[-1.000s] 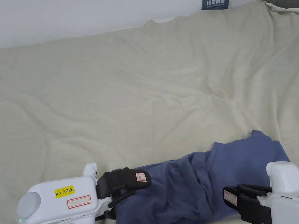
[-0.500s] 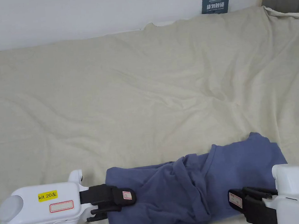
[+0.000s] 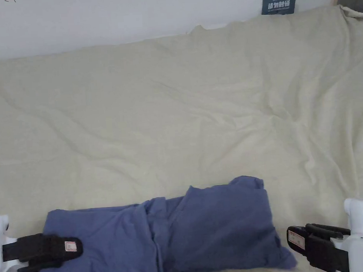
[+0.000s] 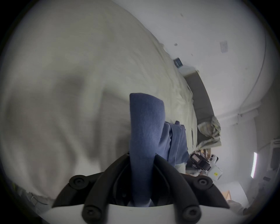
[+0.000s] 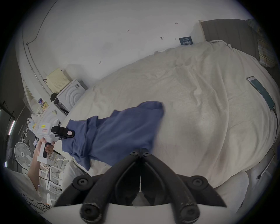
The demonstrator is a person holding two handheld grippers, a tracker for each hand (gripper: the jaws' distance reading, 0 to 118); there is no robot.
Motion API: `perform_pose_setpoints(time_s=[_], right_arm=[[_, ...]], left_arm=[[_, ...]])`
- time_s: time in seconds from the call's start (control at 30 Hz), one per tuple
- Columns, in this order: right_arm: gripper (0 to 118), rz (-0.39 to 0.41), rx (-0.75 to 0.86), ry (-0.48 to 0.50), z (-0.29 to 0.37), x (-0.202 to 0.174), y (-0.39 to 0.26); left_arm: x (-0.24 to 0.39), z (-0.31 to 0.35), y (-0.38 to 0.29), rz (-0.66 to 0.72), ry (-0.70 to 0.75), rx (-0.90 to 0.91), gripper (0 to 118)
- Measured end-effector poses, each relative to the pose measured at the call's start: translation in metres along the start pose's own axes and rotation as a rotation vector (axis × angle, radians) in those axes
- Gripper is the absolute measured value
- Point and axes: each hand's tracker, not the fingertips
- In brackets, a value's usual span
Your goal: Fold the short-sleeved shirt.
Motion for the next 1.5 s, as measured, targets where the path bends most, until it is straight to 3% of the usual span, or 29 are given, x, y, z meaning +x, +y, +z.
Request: perform_pose_setpoints(time_s=[0.1, 0.4, 0.5, 0.67, 0.83, 0.97, 1.0, 1.1, 1.13, 1.3, 1.4, 1.43, 1.47, 1.5], right_arm=[[0, -0.006, -0.004, 0.017, -0.002, 0.003, -0.002], [0, -0.032, -0.006, 0.041, 0.001, 0.018, -0.003], [0, -0.031, 0.002, 0.034, 0.006, 0.024, -0.002], [0, -0.075, 0.04, 0.034, 0.02, 0.037, -0.002], [0, -0.098, 0.052, 0.011, 0.029, 0.049, -0.007], [0, -0.12, 0.06, 0.001, 0.037, 0.059, -0.009], [0, -0.117, 0.06, -0.004, 0.039, 0.06, -0.009], [0, -0.12, 0.059, -0.016, 0.04, 0.066, -0.011], [0, -0.123, 0.057, -0.016, 0.04, 0.067, -0.011], [0, -0.121, 0.05, -0.015, 0.036, 0.065, -0.012], [0, -0.108, 0.042, -0.01, 0.031, 0.063, -0.012], [0, -0.103, 0.038, -0.01, 0.03, 0.062, -0.011], [0, -0.097, 0.037, -0.009, 0.029, 0.06, -0.011], [0, -0.091, 0.037, -0.009, 0.028, 0.059, -0.011]], left_arm=[[0.014, 0.019, -0.006, -0.019, 0.053, 0.023, 9], [0.106, -0.005, -0.017, -0.027, -0.006, 0.045, 9], [0.144, -0.036, -0.015, -0.047, -0.075, -0.012, 9], [0.201, -0.119, -0.014, -0.165, -0.065, -0.161, 9], [0.223, -0.202, -0.022, -0.196, -0.062, -0.32, 9], [0.222, -0.228, -0.027, -0.225, 0.004, -0.355, 10], [0.219, -0.228, -0.025, -0.237, -0.002, -0.348, 17], [0.22, -0.217, -0.023, -0.196, -0.112, -0.322, 98], [0.223, -0.21, -0.024, -0.18, -0.137, -0.315, 117], [0.231, -0.165, -0.028, -0.273, -0.118, -0.18, 118], [0.227, -0.149, -0.029, -0.325, -0.007, -0.14, 117], [0.225, -0.147, -0.031, -0.36, 0.048, -0.129, 105], [0.225, -0.146, -0.035, -0.393, 0.107, -0.118, 83], [0.224, -0.147, -0.039, -0.41, 0.153, -0.095, 54]])
